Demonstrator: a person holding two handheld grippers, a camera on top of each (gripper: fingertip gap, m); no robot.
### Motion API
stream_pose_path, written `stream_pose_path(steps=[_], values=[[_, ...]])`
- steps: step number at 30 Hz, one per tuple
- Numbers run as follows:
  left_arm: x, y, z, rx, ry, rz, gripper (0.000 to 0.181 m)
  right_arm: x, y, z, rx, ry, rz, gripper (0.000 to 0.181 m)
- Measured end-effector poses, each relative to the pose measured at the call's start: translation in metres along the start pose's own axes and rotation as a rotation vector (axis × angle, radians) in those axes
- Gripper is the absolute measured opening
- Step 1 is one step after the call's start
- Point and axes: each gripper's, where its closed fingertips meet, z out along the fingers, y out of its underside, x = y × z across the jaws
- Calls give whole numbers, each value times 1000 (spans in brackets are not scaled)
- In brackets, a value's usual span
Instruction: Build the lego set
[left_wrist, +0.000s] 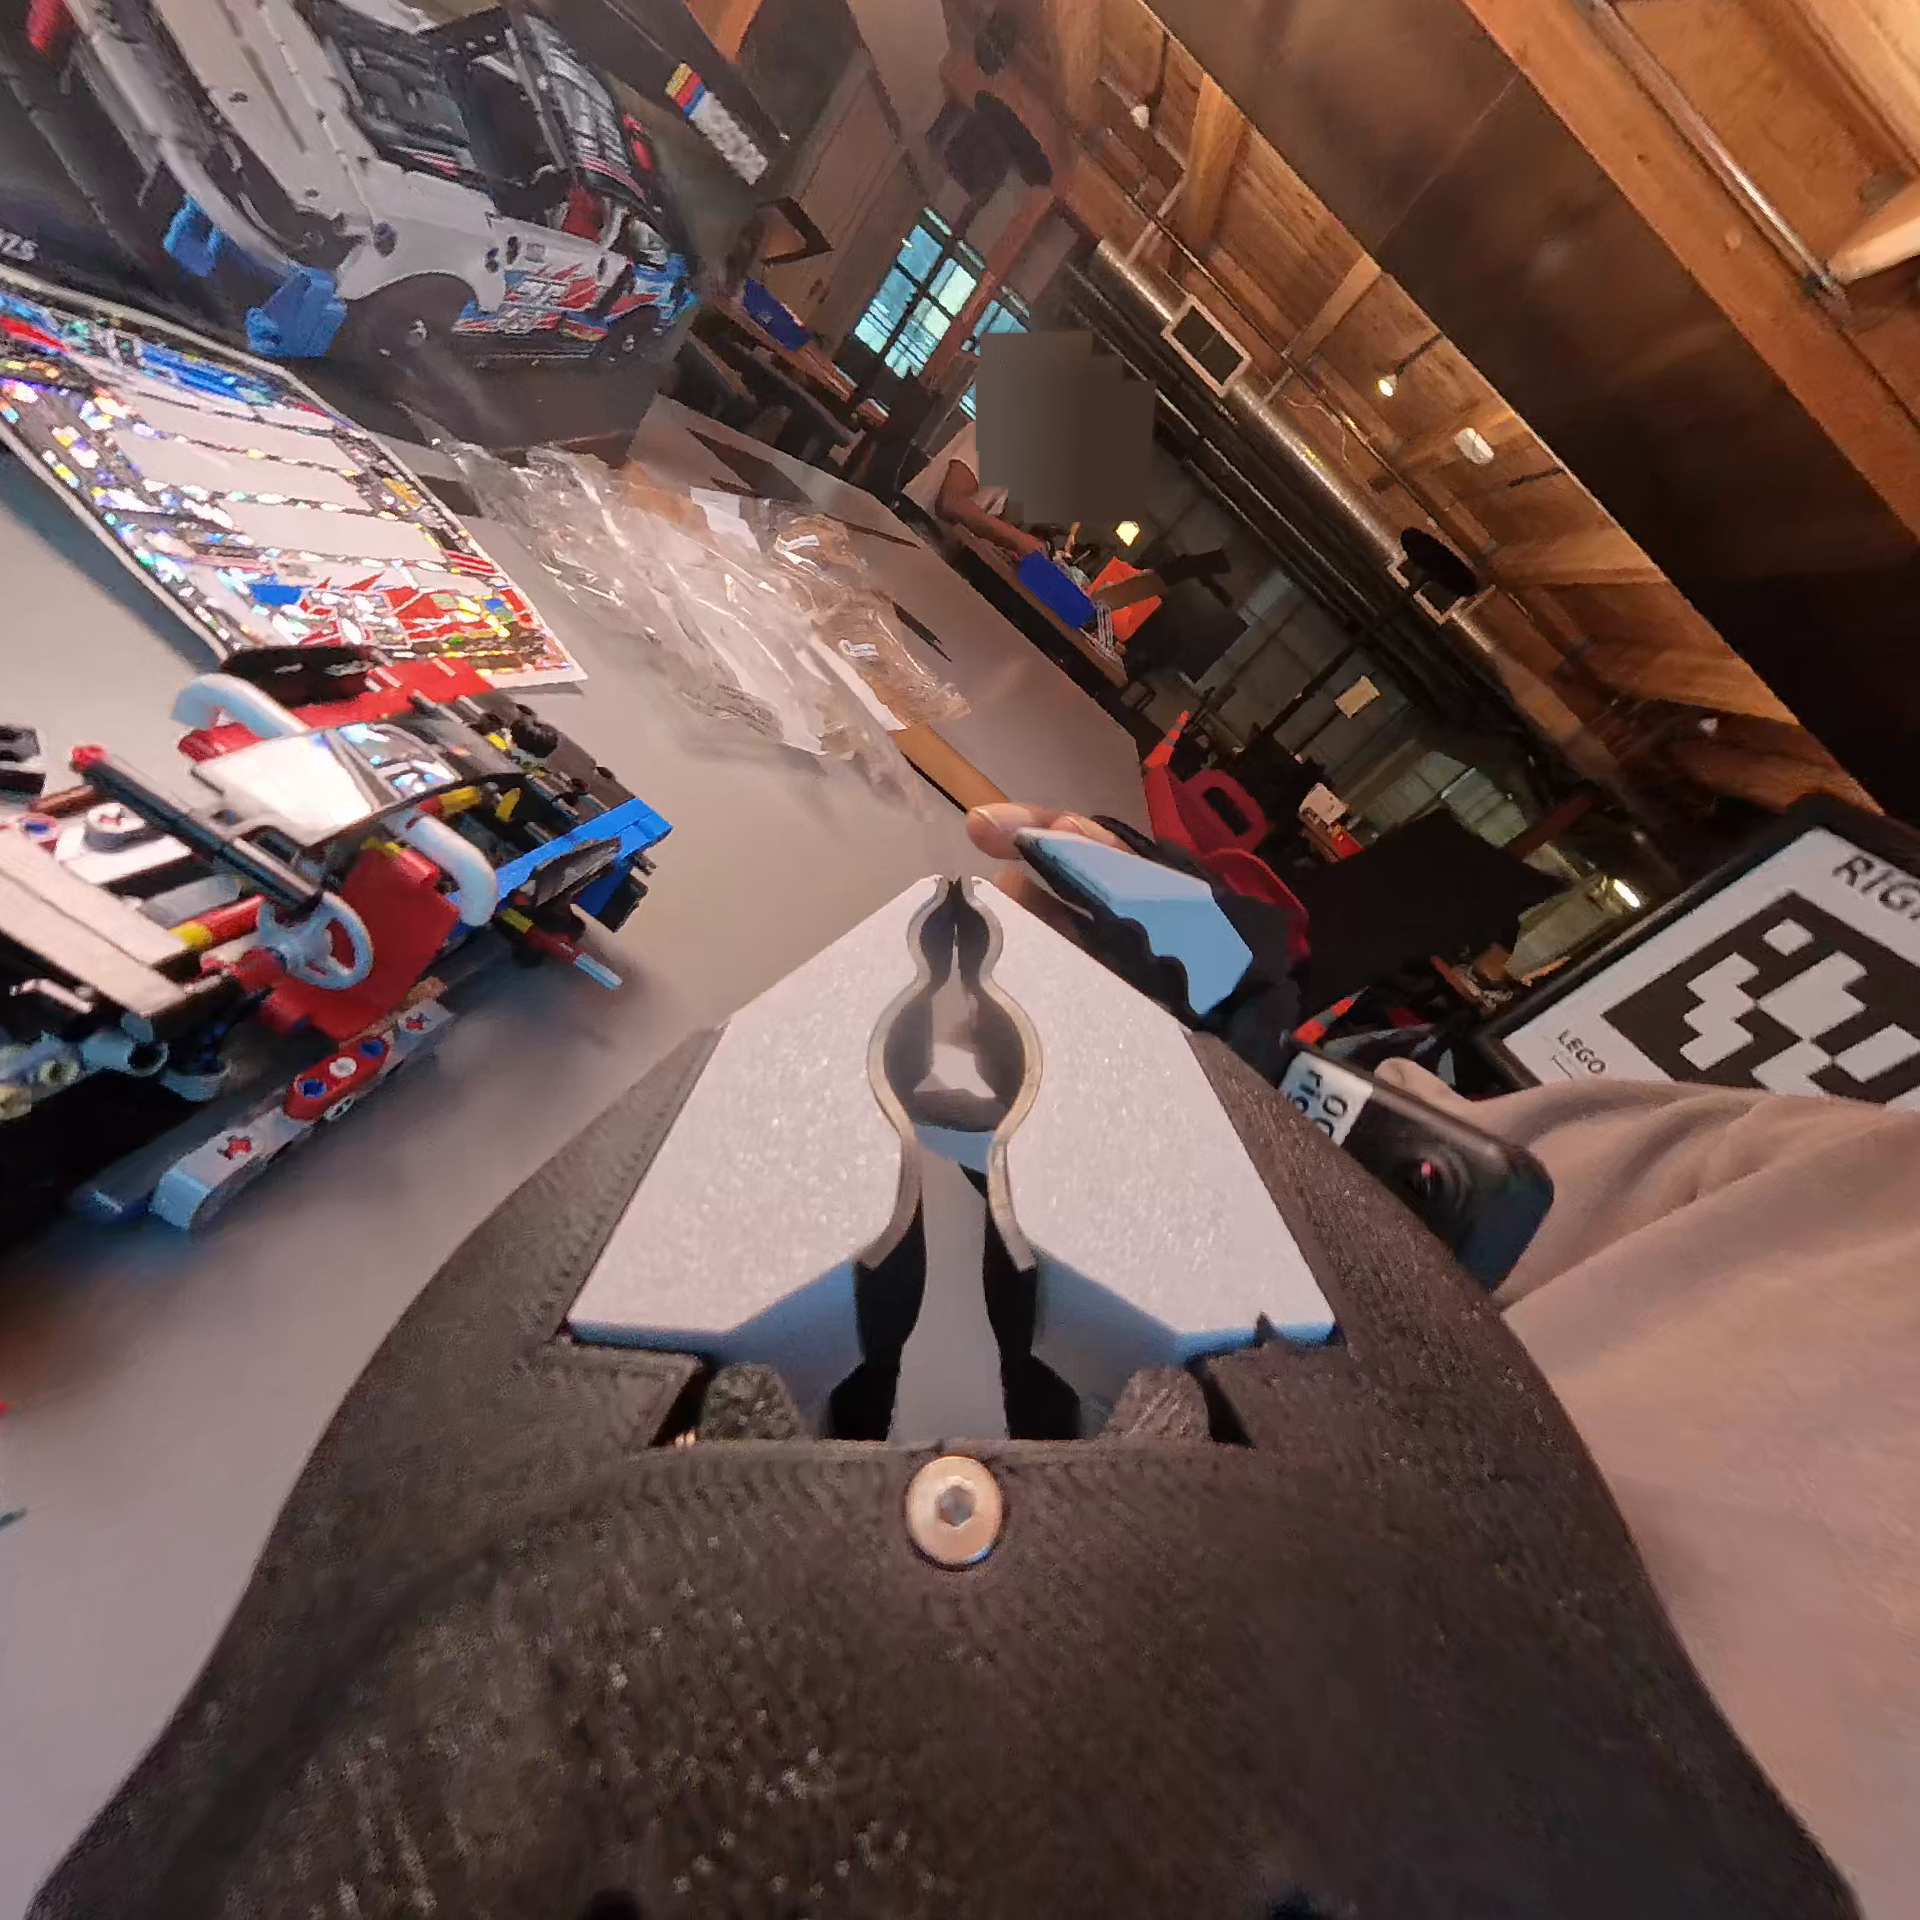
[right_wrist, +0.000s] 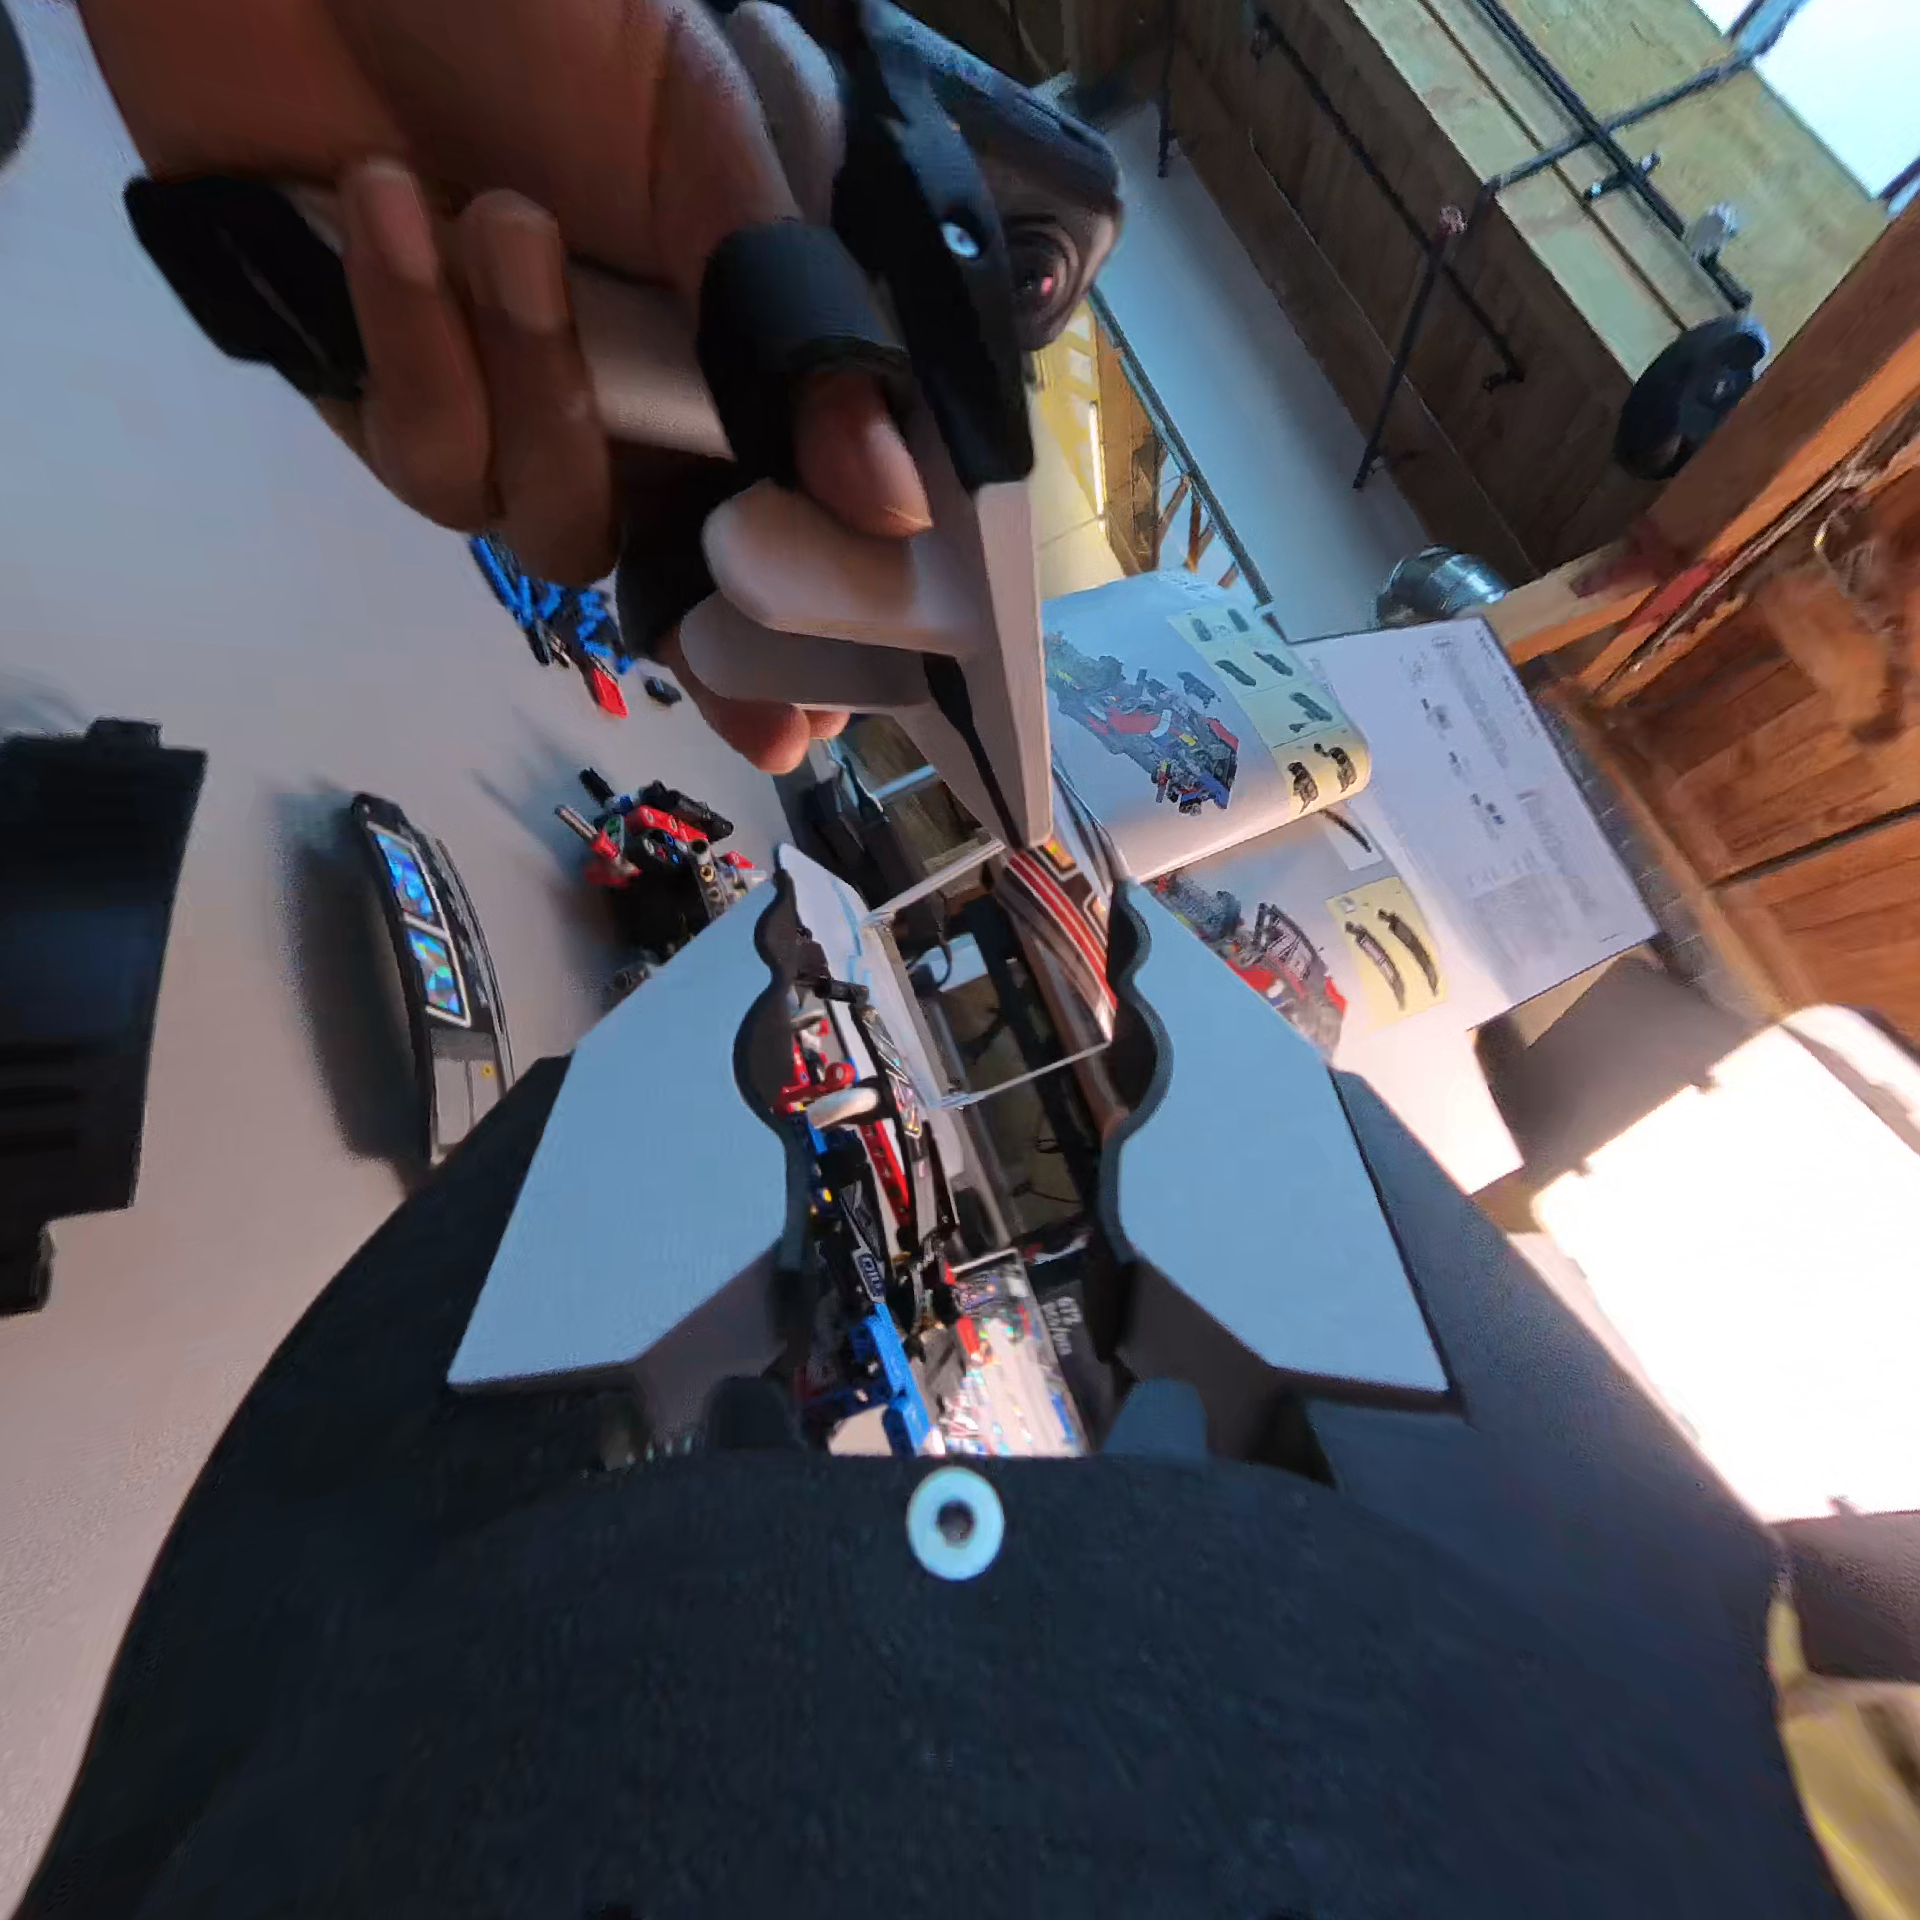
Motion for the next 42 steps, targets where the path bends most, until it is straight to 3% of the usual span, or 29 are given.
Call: stream_pose_path(steps=[2, 7, 11, 13, 20, 23, 31, 42], values=[[9, -7, -4, -14, 64, 68, 0, 19, 1, -5, 36, 11, 218, 61], [39, -17, -26, -37, 273, 100, 0, 74, 21, -25, 202, -37, 1041, 52], [47, -5, -33, -123, 317, 148, 0, 78, 27, -34, 374, -288, 1520, 39], [47, 2, -34, -161, 323, 154, 0, 77, 23, -36, 433, -404, 1663, 37], [42, 22, -30, -239, 316, 179, 0, 48, 16, -29, 321, -569, 1677, 23], [40, 25, -28, -254, 304, 195, 0, 45, 12, -31, 339, -624, 1713, 19], [36, 28, -27, -268, 287, 209, 0, 47, 14, -32, 348, -616, 1715, 5], [35, 28, -28, -267, 279, 213, 0, 45, 14, -32, 338, -617, 1705, 0]])
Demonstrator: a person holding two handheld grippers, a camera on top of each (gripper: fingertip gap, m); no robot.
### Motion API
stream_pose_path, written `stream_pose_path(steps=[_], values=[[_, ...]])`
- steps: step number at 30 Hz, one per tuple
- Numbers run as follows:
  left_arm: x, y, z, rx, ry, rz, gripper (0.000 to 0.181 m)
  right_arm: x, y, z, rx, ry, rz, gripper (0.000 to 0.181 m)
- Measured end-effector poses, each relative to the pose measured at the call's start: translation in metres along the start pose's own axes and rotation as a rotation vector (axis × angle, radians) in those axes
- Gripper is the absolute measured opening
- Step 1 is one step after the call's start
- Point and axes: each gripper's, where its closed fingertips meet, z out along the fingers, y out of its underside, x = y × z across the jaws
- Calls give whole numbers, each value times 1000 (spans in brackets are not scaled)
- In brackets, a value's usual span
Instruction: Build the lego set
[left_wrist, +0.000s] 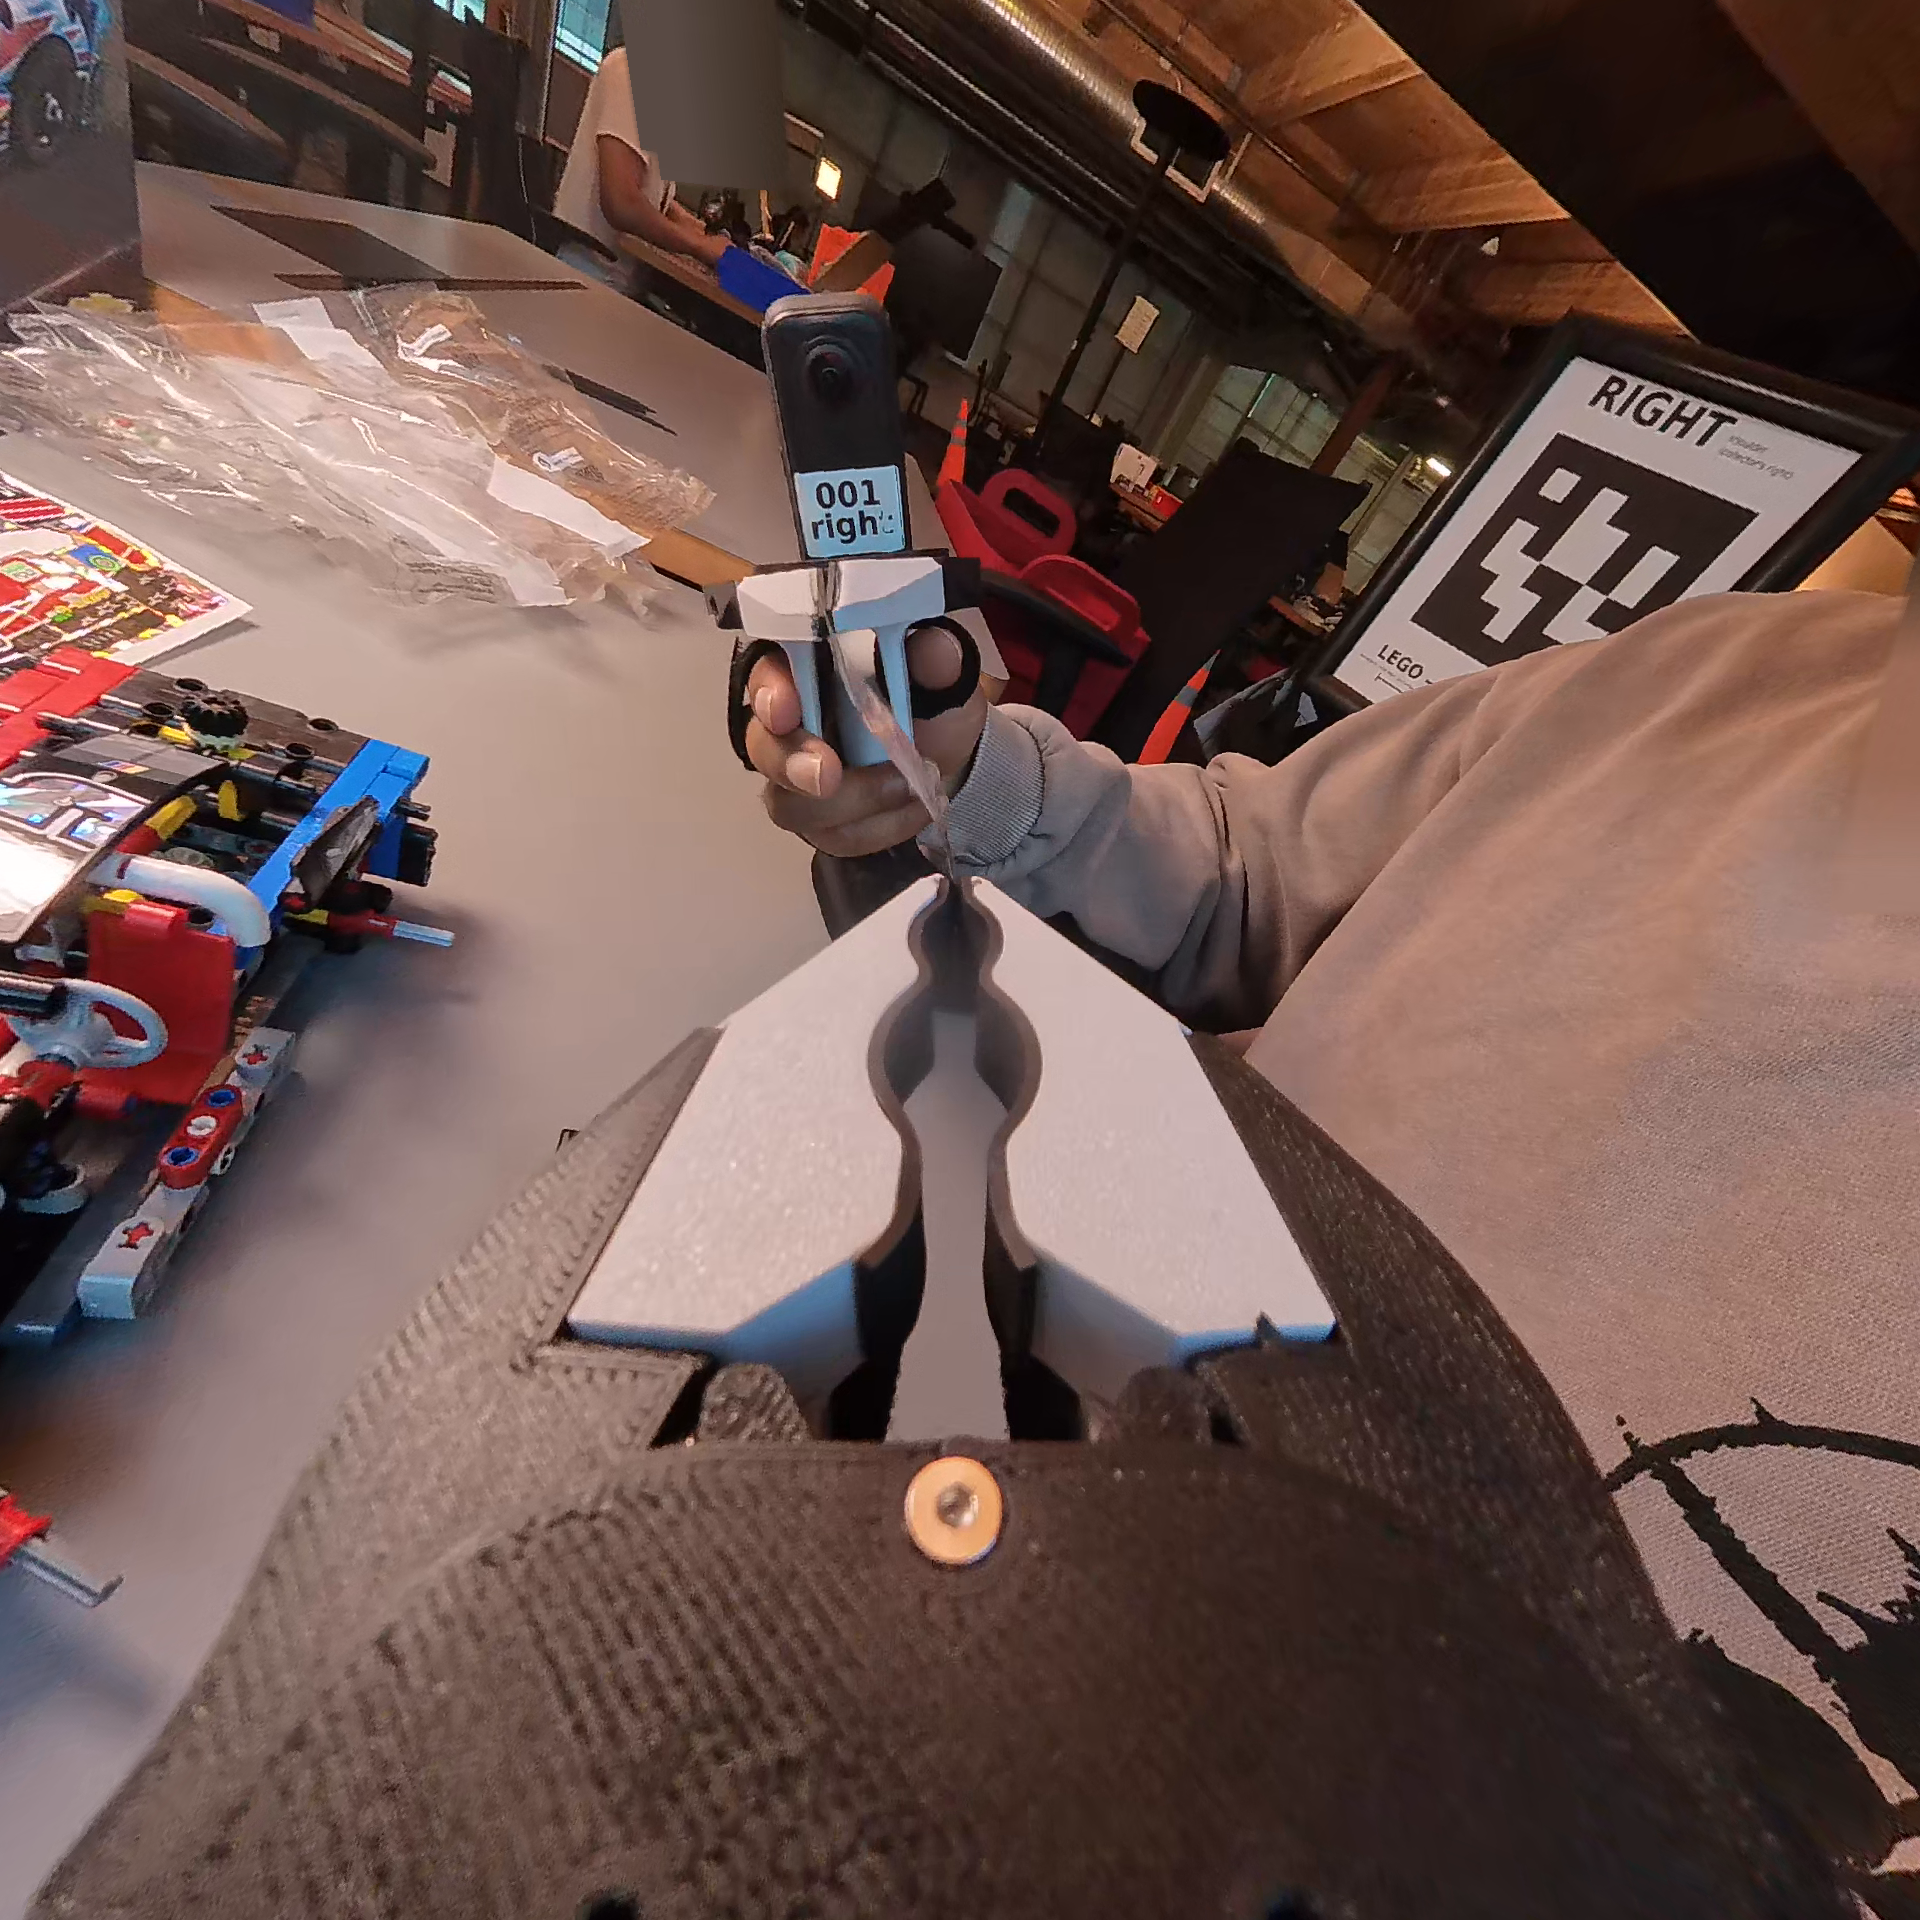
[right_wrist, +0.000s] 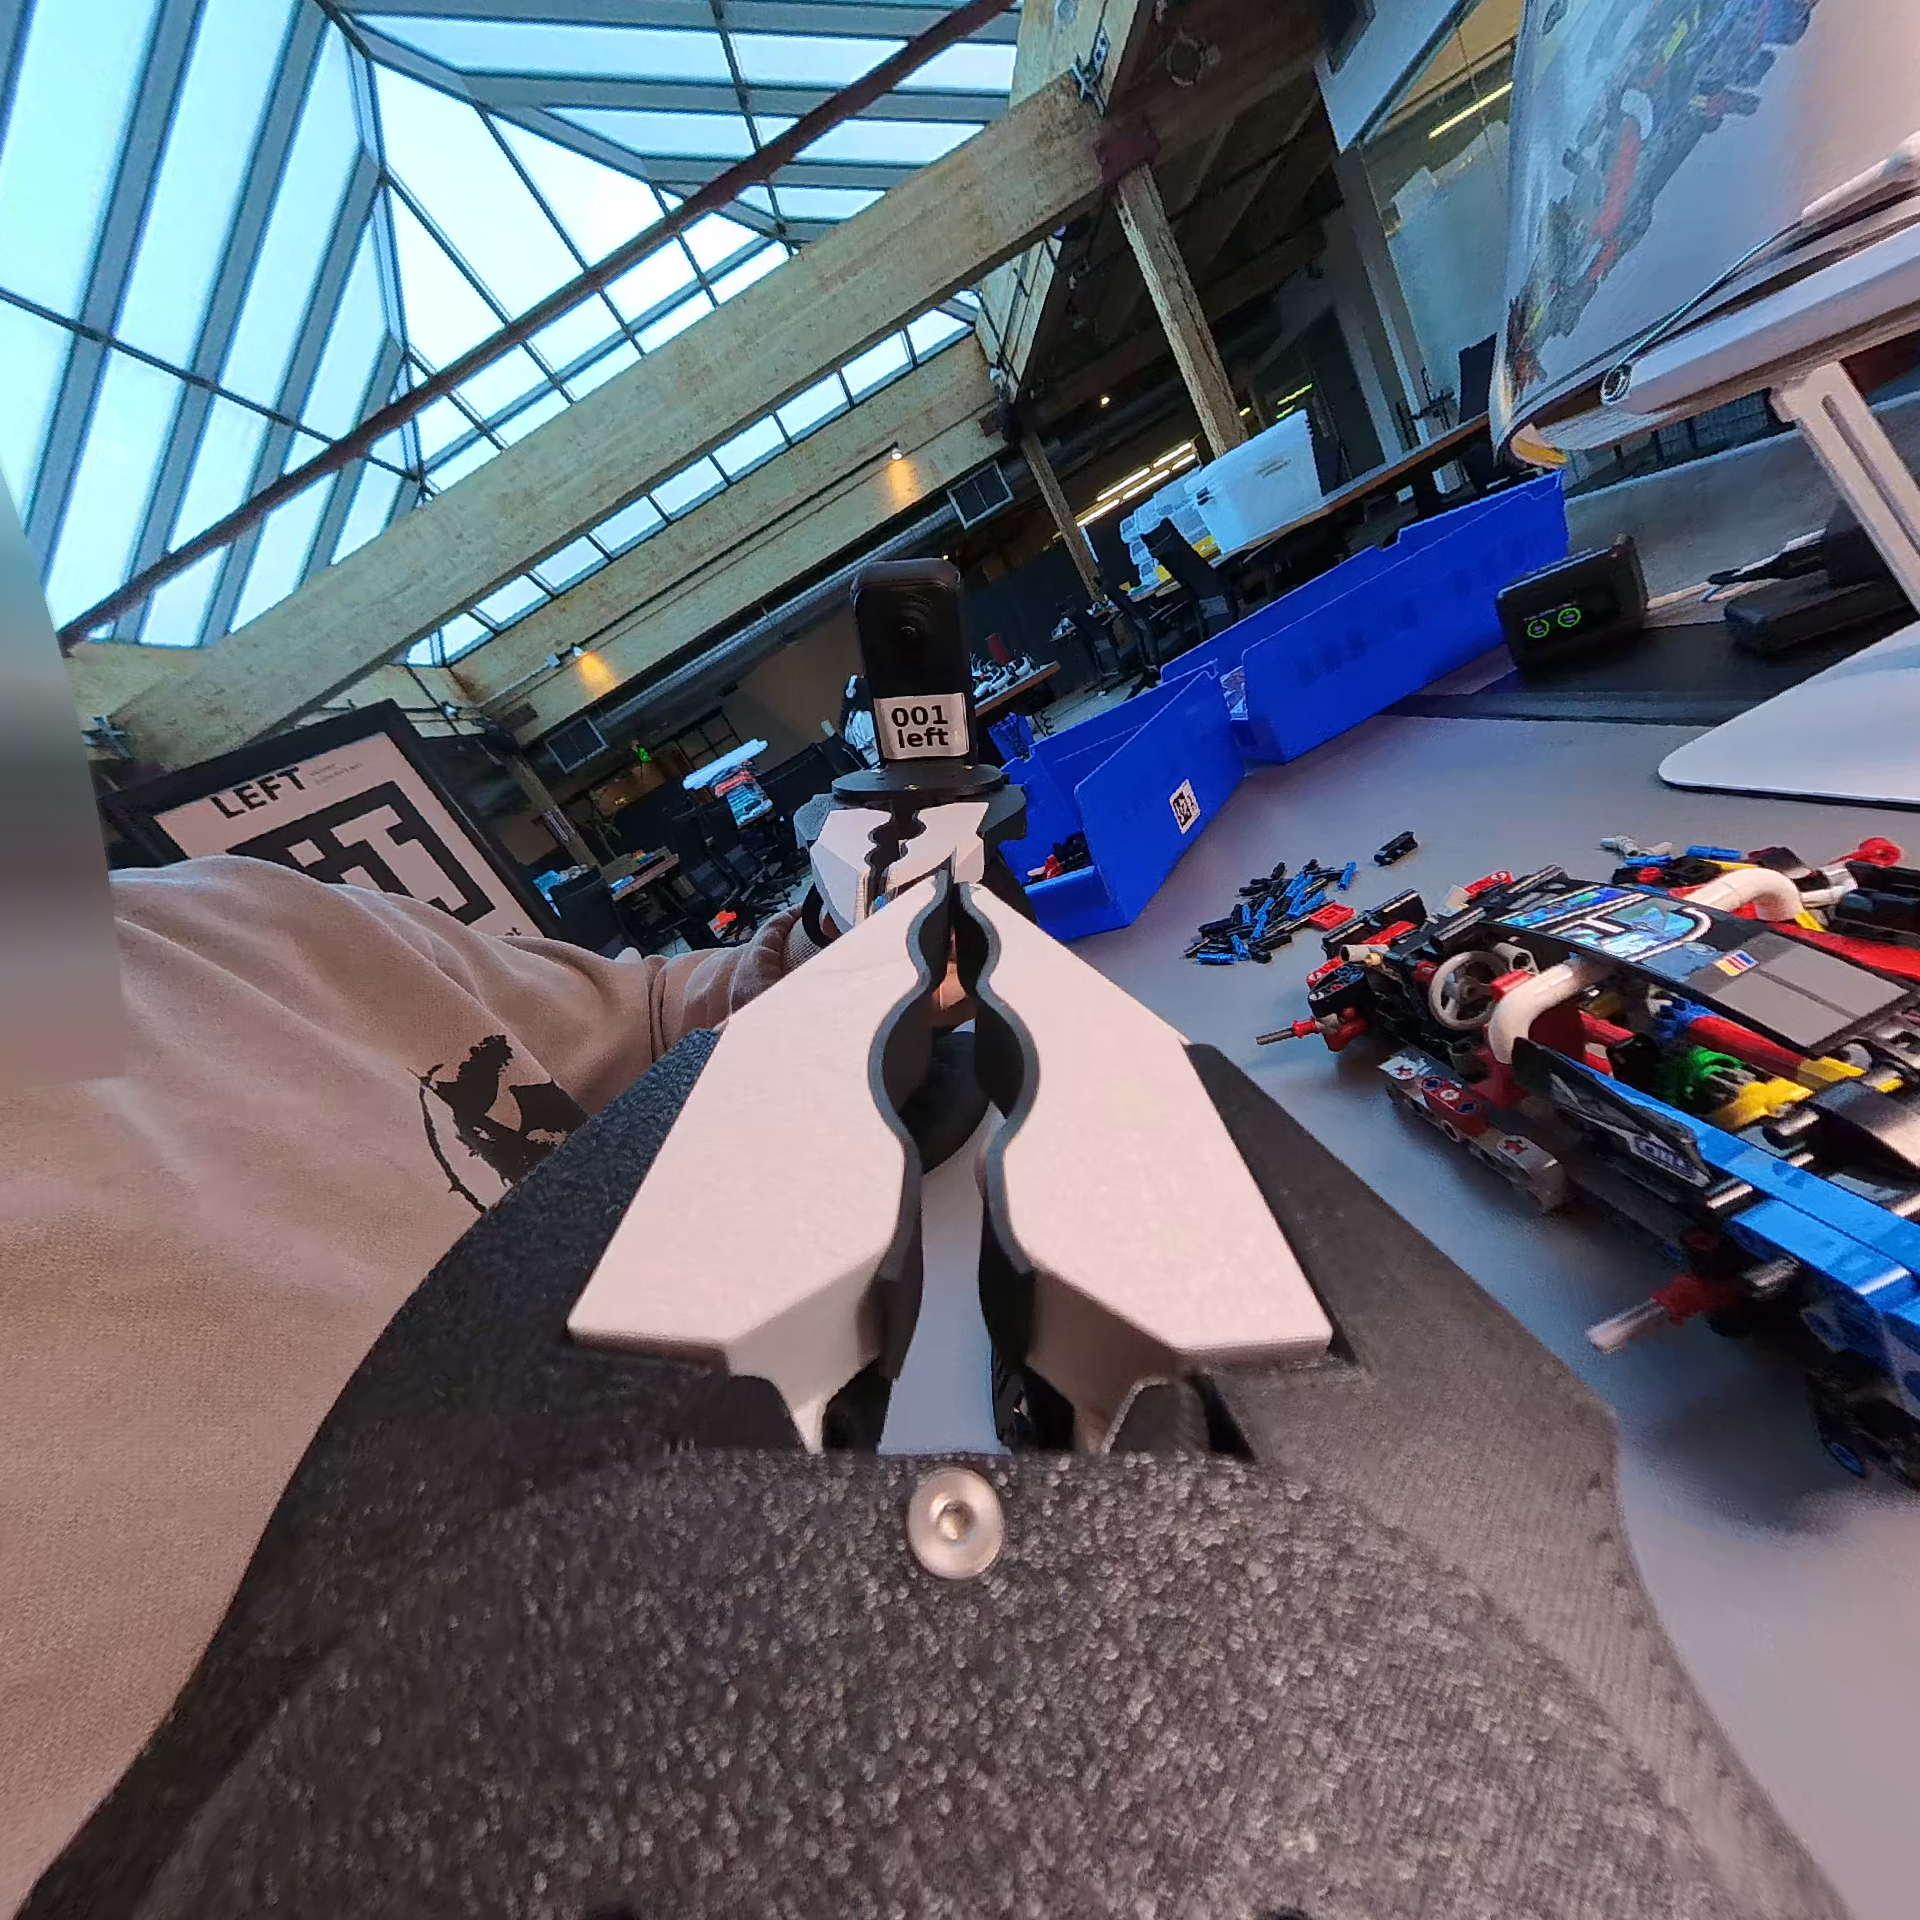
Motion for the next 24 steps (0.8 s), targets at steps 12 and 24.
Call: stream_pose_path(steps=[12, 24], values=[[-6, 0, -2, -5, -37, 2, 0, 1, 0, -1, -15, 31, -44, 0], [-19, -2, -11, 20, -136, 43, 40, -3, 3, 4, -45, 44, -83, 0]])
